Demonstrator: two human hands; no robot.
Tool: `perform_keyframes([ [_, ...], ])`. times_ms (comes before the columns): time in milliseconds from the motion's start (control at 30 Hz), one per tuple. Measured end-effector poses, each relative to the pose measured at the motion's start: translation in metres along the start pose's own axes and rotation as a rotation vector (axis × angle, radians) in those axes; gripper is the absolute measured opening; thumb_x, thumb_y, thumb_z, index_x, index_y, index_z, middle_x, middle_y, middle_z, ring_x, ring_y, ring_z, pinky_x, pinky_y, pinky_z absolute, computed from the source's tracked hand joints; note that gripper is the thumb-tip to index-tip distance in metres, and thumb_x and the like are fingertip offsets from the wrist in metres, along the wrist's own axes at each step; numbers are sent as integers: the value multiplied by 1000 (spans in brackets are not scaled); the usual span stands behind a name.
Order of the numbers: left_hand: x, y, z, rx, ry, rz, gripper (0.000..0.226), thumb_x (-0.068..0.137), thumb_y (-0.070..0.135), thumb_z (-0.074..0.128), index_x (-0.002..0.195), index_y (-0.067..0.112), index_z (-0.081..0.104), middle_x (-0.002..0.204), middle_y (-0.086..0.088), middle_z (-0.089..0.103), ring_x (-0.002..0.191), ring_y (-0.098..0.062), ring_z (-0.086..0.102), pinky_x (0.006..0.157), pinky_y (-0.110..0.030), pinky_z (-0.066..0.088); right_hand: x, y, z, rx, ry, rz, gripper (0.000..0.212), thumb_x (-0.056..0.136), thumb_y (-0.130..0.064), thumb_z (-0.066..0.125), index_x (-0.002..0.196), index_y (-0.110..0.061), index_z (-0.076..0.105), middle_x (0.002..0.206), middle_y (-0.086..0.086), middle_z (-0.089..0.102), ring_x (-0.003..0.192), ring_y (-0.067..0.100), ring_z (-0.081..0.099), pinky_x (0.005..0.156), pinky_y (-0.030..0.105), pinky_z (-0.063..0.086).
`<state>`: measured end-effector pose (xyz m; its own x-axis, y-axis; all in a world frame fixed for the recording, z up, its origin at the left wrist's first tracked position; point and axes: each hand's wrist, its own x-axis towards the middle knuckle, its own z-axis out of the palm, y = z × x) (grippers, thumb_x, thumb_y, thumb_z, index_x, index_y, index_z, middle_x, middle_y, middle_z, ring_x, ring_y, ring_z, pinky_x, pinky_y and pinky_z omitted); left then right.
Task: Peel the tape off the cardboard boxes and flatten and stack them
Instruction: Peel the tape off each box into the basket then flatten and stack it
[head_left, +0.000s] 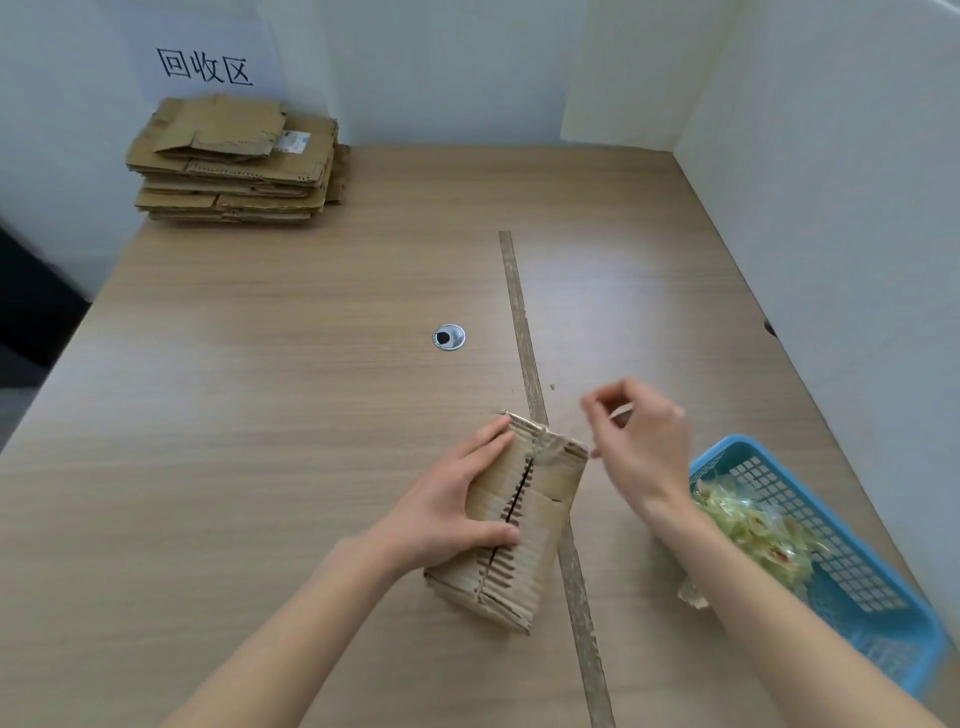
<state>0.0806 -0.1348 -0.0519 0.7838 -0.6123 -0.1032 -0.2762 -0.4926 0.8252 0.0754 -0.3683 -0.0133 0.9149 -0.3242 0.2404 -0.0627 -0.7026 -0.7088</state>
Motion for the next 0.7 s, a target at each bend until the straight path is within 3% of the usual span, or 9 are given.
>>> perform_keyframes([
  [100, 3, -5, -8, 13, -59, 0, 107, 74, 37, 91, 160, 24, 29, 165, 27, 14, 150, 10, 13, 125, -24, 15, 19, 10, -11, -135, 144, -102, 7, 92, -15, 74, 86, -11, 72, 85, 0, 70, 63, 17, 66, 65, 31, 52],
  [233, 4, -7, -7, 5, -75, 9, 107, 74, 38, 90, 160, 24, 29, 166, 27, 13, 151, 9, 12, 126, -27, 16, -17, 13, 1, -236, -198, -544, 7, 87, -1, 77, 93, -4, 78, 94, 5, 70, 64, 19, 67, 58, 33, 59],
  [300, 3, -7, -6, -7, -77, 13, 105, 75, 37, 90, 160, 23, 29, 166, 27, 12, 151, 8, 12, 126, -26, 16, -29, 20, 1, -168, -313, -508, 21, 93, -6, 71, 113, -8, 76, 111, 1, 66, 83, 17, 69, 70, 36, 59],
  [367, 4, -9, -6, -17, -75, 14, 105, 75, 36, 90, 160, 23, 30, 166, 26, 13, 151, 8, 12, 126, -26, 16, -33, 23, -5, -120, -415, -407, 32, 98, -27, 63, 128, -16, 71, 131, -8, 55, 106, 9, 63, 84, 36, 57],
  [433, 5, -10, -6, -23, -81, 16, 104, 75, 35, 90, 160, 22, 31, 166, 24, 13, 151, 8, 13, 126, -27, 16, -30, 23, -7, -183, -417, -323, 41, 90, -51, 67, 123, -26, 71, 140, -14, 47, 117, 4, 55, 87, 32, 54],
  [500, 7, -10, -5, -10, -88, 21, 105, 75, 35, 90, 160, 23, 30, 166, 26, 12, 151, 8, 12, 126, -27, 16, -27, 16, -1, -157, -326, -201, 35, 79, -52, 80, 102, -27, 73, 128, -13, 57, 109, 6, 58, 81, 31, 53],
  [567, 8, -11, -4, 4, -100, 26, 106, 75, 35, 89, 160, 24, 28, 166, 28, 10, 151, 9, 11, 127, -30, 16, -26, 6, 10, -122, -252, -156, 24, 81, -39, 84, 89, -22, 71, 100, -10, 68, 87, 11, 64, 74, 35, 54],
  [633, 9, -13, -8, 4, -136, 36, 106, 75, 34, 89, 161, 25, 27, 166, 28, 10, 151, 8, 11, 127, -31, 16, -22, 4, 15, -143, -224, -166, 15, 87, -29, 80, 84, -19, 70, 81, -8, 71, 72, 13, 65, 68, 39, 55],
  [700, 12, -13, -15, 20, -182, 50, 102, 77, 30, 89, 160, 24, 29, 166, 26, 12, 151, 6, 14, 127, -32, 17, -12, 10, 14, -99, -159, -50, 13, 90, -25, 77, 82, -17, 70, 72, -9, 70, 66, 9, 65, 66, 38, 57],
])
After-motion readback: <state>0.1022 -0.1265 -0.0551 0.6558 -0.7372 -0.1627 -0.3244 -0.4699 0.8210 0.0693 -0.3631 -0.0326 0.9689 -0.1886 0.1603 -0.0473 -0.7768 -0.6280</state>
